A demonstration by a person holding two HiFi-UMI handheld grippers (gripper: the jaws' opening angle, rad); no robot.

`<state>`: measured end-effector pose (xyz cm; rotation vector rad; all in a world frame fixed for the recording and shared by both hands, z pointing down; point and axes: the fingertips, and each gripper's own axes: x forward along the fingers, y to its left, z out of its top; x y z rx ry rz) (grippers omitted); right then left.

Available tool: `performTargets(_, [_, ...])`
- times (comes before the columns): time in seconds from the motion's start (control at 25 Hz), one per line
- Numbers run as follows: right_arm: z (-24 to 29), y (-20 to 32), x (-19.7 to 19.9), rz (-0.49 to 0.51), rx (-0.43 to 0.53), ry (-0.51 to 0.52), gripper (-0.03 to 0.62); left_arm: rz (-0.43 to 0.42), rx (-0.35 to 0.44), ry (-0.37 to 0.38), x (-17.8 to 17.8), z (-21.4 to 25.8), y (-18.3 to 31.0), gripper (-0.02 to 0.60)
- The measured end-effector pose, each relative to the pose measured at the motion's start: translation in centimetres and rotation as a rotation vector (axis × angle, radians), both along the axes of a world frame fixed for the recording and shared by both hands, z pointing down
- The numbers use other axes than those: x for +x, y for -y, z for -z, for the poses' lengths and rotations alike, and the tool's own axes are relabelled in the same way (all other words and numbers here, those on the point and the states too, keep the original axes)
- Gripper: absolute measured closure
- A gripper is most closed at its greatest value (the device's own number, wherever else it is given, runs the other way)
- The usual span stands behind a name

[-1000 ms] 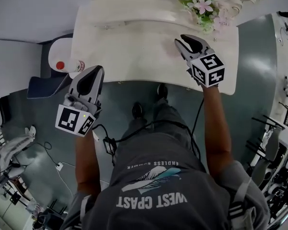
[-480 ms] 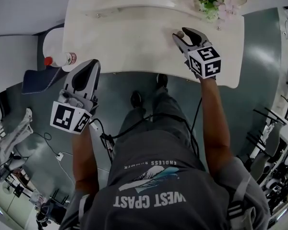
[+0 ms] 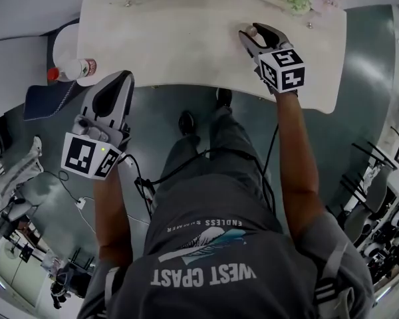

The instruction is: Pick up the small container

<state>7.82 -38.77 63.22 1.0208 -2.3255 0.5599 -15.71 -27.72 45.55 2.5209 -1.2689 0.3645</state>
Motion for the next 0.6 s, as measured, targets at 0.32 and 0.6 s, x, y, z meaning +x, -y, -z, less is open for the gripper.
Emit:
performTargets(0.32, [-0.28,0.37,0.05,-0.001,0.072,-0.005,0.429,0.003,-0.001,0.006,0.67,0.16,-0.15,0.565])
performTargets(0.6, [-0.18,0.55,0.70,-0.039,0.060,-0.004,0.430,0.009,0.026,0.009,0.37,0.72,-0.39,0.565])
